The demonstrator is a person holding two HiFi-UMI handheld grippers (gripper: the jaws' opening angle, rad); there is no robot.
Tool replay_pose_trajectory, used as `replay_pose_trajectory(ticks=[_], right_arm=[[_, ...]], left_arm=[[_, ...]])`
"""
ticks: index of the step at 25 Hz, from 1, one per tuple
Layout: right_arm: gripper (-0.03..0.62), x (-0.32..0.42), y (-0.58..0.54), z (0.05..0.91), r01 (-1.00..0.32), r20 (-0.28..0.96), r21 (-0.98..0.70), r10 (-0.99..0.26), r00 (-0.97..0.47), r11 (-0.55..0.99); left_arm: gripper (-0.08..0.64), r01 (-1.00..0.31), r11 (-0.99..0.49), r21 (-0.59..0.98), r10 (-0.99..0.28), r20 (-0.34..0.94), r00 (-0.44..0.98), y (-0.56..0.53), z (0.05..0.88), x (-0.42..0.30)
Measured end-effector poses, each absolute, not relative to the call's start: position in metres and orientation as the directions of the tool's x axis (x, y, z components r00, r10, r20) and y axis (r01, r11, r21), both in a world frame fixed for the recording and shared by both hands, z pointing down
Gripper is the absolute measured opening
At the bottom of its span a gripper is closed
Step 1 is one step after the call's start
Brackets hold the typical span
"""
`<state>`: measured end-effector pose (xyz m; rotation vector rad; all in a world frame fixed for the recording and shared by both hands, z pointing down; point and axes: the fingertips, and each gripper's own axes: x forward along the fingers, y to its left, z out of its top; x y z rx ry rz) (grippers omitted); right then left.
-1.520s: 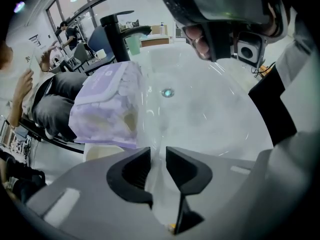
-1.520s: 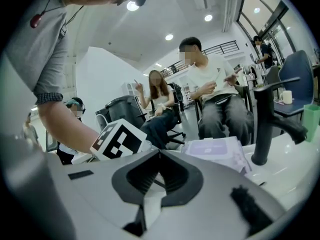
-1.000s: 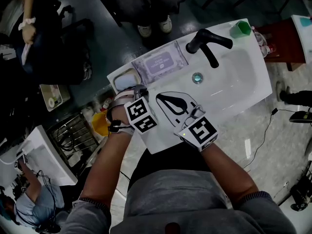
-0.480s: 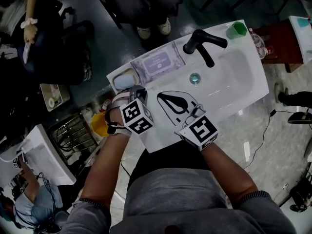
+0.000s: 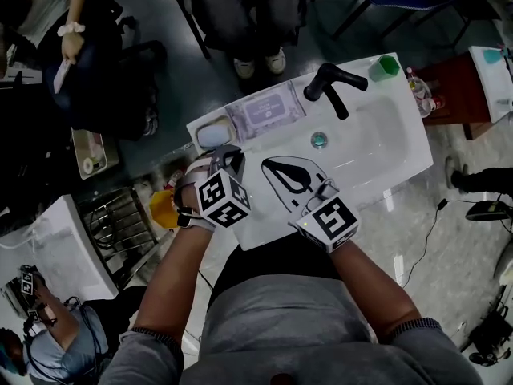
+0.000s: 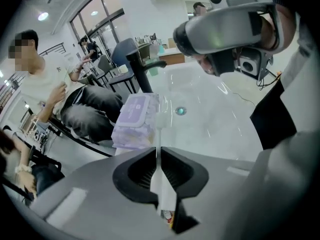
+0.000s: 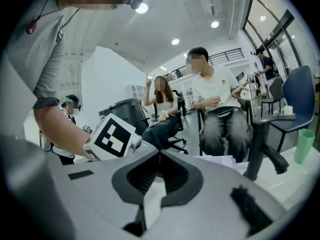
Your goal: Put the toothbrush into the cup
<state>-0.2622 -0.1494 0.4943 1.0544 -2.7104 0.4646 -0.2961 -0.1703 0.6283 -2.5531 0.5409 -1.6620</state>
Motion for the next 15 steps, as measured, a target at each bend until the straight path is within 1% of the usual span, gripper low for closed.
replay_pose_trajectory(ticks=[8, 15], right_arm=[[0.015, -0.264, -0.138, 0.458, -0.689, 0.283, -0.17, -0.635, -0.719, 0.705], [0.015, -0.264, -0.13, 0.432, -0.692, 0.264, -0.121, -0.649, -0.713, 0.711]], left_arm=[[0.04, -0.357, -0.901, -0.248, -0.392, 0.819, 0.42, -0.162, 0.579, -0.309], [0.04, -0.456, -0.866, -0.207, -0.443, 0.74, 0.506, -0.159, 0.54, -0.316]])
